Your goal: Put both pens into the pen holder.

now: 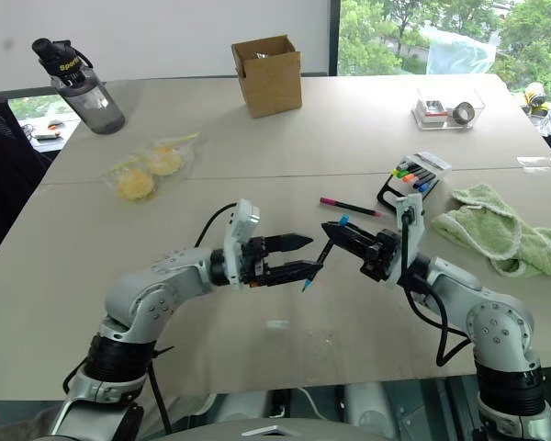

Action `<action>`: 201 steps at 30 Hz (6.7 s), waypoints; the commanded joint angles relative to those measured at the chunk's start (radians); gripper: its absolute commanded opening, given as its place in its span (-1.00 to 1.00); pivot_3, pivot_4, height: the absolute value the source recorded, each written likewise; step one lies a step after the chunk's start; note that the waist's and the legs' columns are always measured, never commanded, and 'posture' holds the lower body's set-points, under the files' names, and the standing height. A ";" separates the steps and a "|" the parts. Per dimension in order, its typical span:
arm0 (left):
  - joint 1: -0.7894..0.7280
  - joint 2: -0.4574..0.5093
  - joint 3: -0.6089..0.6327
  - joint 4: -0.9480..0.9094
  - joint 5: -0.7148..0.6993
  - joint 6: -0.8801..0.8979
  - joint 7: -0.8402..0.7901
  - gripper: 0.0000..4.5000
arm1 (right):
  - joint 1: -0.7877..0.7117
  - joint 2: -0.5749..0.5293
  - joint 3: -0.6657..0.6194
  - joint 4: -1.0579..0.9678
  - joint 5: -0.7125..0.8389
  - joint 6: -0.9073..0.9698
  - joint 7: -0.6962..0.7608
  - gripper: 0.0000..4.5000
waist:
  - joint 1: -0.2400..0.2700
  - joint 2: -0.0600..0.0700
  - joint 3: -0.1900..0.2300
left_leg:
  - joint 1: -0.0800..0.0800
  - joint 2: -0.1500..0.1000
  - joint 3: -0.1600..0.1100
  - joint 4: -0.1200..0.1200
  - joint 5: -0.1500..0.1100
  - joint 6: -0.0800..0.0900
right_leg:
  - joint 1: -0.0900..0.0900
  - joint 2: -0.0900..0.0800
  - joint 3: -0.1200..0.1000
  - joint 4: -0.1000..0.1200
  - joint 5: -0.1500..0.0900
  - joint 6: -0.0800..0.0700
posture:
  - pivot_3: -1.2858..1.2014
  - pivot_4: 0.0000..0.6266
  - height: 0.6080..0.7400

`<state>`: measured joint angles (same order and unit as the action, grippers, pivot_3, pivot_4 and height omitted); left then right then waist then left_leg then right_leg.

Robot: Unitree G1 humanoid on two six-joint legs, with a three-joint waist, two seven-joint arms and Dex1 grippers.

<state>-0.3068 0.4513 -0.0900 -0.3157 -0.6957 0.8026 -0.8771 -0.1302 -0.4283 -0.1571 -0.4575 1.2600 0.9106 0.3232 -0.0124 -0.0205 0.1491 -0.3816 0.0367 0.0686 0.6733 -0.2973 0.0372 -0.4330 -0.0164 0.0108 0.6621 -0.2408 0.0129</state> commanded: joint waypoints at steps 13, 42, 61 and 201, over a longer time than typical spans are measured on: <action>0.094 0.310 -0.126 -0.045 0.153 -0.175 -0.279 0.81 | 0.226 0.045 -0.173 -0.098 0.157 -0.127 -0.066 -0.98 | 0.000 0.000 0.000 | 0.000 0.000 0.000 0.000 0.000 0.000 | 0.000 -0.001 0.000 0.000 0.000 0.000 | 0.03 -0.52 0.93; 0.167 0.291 -0.271 0.038 0.526 -0.589 -0.261 0.81 | 0.303 0.060 -0.206 -0.129 0.313 -0.286 -0.192 -0.98 | 0.000 0.001 0.000 | 0.002 0.001 0.002 0.000 0.000 0.001 | 0.000 -0.003 0.002 0.000 0.000 0.000 | 0.03 -0.52 0.93; 0.167 0.235 -0.223 0.094 0.481 -0.580 -0.228 -0.99 | 0.386 -0.014 -0.308 -0.156 0.366 -0.336 -0.192 -0.98 | 0.002 0.003 -0.002 | 0.003 0.001 0.002 0.000 0.000 0.001 | 0.003 -0.002 0.002 0.001 0.000 0.001 | 0.03 -0.52 0.93; -0.041 -0.013 0.082 -0.163 -0.426 0.053 0.030 -0.99 | 0.052 -0.138 -0.093 -0.229 0.699 -0.362 -0.262 -0.98 | 0.001 0.001 -0.001 | -0.001 0.000 0.001 0.009 -0.001 0.002 | 0.002 0.001 0.001 0.001 0.002 0.004 | 0.03 -0.52 0.93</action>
<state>-0.3331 0.4416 -0.0037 -0.4309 -1.1025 0.8670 -0.8432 -0.0640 -0.5649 -0.2456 -0.6494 1.9284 0.5552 0.0578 -0.0114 -0.0192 0.1485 -0.3827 0.0366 0.0691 0.6827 -0.2986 0.0396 -0.4306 -0.0159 0.0122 0.6630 -0.2389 0.0165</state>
